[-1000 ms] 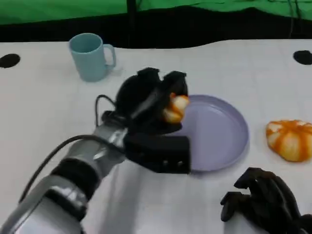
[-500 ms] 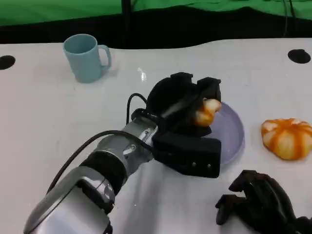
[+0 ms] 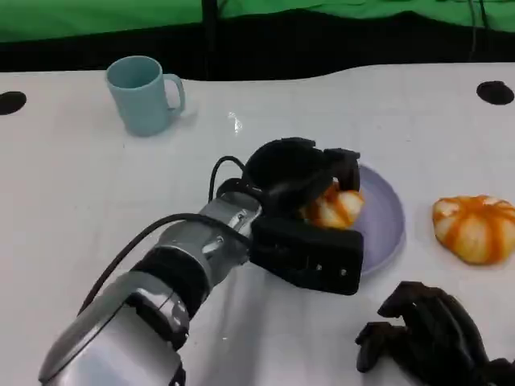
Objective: Grasp the bread from the table and place it into the plate.
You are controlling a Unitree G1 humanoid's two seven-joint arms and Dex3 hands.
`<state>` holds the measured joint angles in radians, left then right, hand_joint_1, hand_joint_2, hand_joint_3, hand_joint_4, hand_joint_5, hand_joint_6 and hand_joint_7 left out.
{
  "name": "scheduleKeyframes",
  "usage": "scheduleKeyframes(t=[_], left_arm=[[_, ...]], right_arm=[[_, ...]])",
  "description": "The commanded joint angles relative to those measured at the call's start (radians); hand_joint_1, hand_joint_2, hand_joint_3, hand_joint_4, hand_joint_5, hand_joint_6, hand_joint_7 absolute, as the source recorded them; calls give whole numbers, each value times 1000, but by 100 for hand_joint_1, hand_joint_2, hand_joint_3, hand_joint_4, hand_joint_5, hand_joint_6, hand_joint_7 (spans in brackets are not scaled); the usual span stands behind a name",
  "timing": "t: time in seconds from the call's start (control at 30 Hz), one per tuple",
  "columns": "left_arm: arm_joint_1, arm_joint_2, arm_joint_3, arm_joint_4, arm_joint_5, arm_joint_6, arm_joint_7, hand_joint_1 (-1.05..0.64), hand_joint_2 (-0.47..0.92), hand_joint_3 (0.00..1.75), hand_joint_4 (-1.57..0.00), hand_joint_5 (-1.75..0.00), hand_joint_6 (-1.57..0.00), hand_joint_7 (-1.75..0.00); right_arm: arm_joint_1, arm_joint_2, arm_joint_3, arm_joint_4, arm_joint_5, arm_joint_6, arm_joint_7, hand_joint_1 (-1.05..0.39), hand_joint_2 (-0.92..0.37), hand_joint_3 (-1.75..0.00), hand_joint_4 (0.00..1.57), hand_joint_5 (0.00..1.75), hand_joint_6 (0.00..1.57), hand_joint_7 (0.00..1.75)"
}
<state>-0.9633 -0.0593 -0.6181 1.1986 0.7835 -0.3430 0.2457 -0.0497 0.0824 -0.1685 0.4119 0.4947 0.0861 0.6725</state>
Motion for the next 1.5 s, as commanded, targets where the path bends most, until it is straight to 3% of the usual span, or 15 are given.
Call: scheduleKeyframes(t=[0.03,0.2,0.7,0.93,1.1,1.13,1.33,1.5], left_arm=[[-52,25,-40,-19,27,78,-134,-77,92,36,-31,-45,-28,-14],[-68,36,-88,-56,66,150,-233,-102,92,44,-6,-26,-7,-1],[-32,89,-51,-184,-2,160,-349,-105,92,58,0,-12,0,0],[37,167,-7,-294,-48,92,-329,-105,92,56,-8,-16,-3,-1],[56,182,4,-325,-56,82,-339,-105,92,54,-9,-17,-4,-2],[92,214,27,-363,-84,51,-340,-105,92,54,-9,-17,-4,-2],[238,329,117,-529,-181,-72,-343,-92,92,48,-25,-26,-16,-7],[315,377,158,-619,-194,-110,-334,-82,92,49,-39,-33,-30,-12]], right_arm=[[4,-9,-7,-15,8,-3,-5,-103,-73,0,157,71,157,34],[-2,-11,-8,-9,4,-8,-10,-104,-73,0,157,72,157,36],[2,-14,-7,-15,7,-10,-5,-103,-73,0,157,72,157,37],[-2,-10,-12,-5,10,-15,-6,-103,-73,0,157,71,157,37],[-2,-10,-11,-3,9,-18,-4,-102,-73,-1,157,72,157,36],[-3,-13,-12,-5,11,-12,-3,-102,-73,0,157,72,157,36],[-8,-20,-16,1,19,-2,4,-103,-72,0,157,72,157,35],[-9,-22,-16,5,26,-1,7,-102,-72,0,157,71,157,35]])
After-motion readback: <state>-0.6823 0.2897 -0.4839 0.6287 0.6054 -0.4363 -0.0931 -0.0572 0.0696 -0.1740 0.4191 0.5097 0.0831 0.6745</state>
